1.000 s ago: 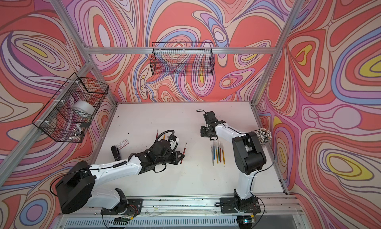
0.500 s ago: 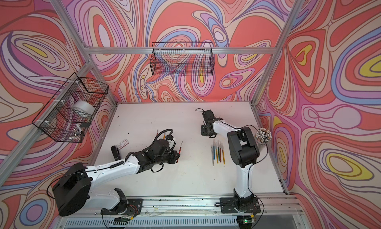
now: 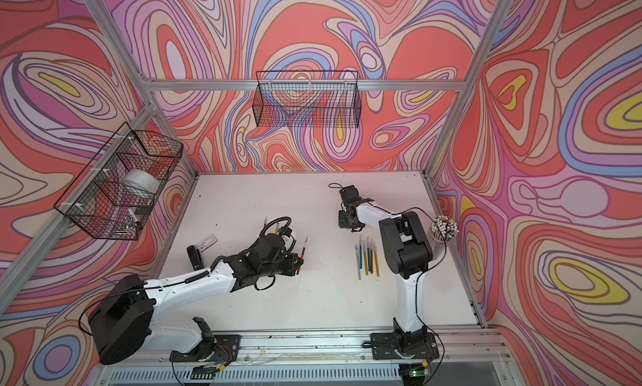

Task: Remove protective caps from carving knives
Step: Place the protective sleeve at the center of the board.

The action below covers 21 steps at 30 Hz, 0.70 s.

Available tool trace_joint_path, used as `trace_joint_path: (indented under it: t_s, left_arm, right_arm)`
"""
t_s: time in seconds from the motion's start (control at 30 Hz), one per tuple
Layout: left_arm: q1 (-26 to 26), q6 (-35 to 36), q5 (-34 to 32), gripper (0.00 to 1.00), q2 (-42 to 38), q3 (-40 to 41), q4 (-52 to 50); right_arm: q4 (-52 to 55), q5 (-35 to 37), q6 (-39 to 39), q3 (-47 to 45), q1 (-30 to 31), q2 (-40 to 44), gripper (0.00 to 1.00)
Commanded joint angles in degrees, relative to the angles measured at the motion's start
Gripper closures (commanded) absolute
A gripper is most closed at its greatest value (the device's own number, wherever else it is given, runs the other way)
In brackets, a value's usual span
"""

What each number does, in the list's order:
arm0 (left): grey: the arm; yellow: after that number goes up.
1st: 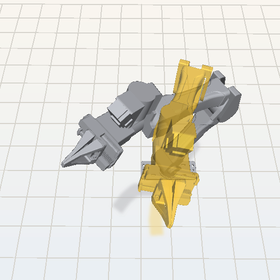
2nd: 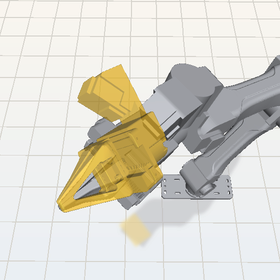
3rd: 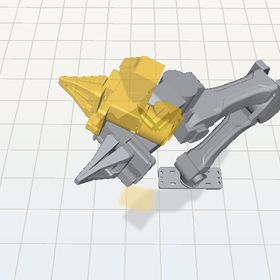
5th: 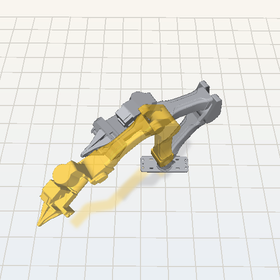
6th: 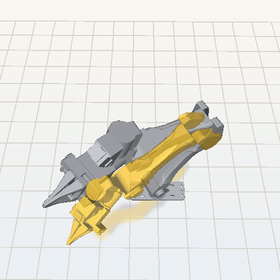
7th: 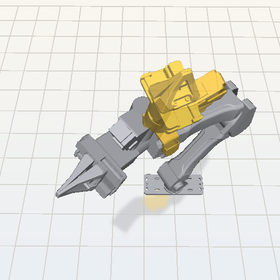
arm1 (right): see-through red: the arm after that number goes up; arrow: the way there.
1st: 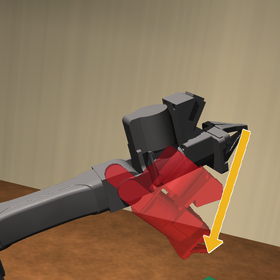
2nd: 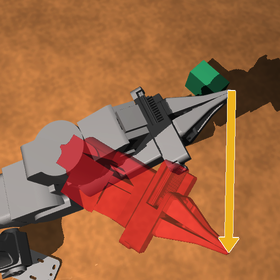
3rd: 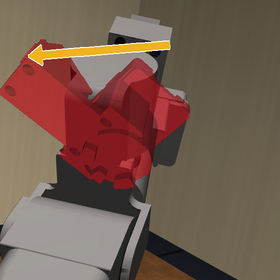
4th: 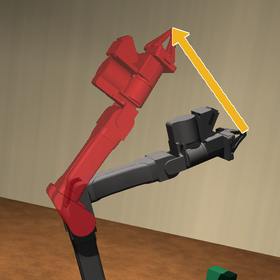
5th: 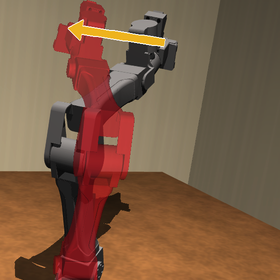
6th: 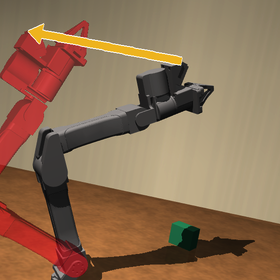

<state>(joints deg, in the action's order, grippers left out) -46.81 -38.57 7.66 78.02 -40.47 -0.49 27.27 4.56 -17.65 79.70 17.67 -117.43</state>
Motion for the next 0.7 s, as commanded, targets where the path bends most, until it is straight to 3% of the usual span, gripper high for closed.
trace_joint_path:
  t_s: [0.0, 0.67]
  left_arm:
    - [0.2, 0.2, 0.1, 1.00, -1.0, -1.2, -1.2]
    - [0.4, 0.0, 0.1, 1.00, -1.1, -1.5, -1.4]
  right_arm:
    - [-1.5, 1.0, -0.6, 0.9, -0.3, -1.8, 0.93]
    - [-2.0, 2.3, -0.5, 1.9, -0.3, -2.7, 0.80]
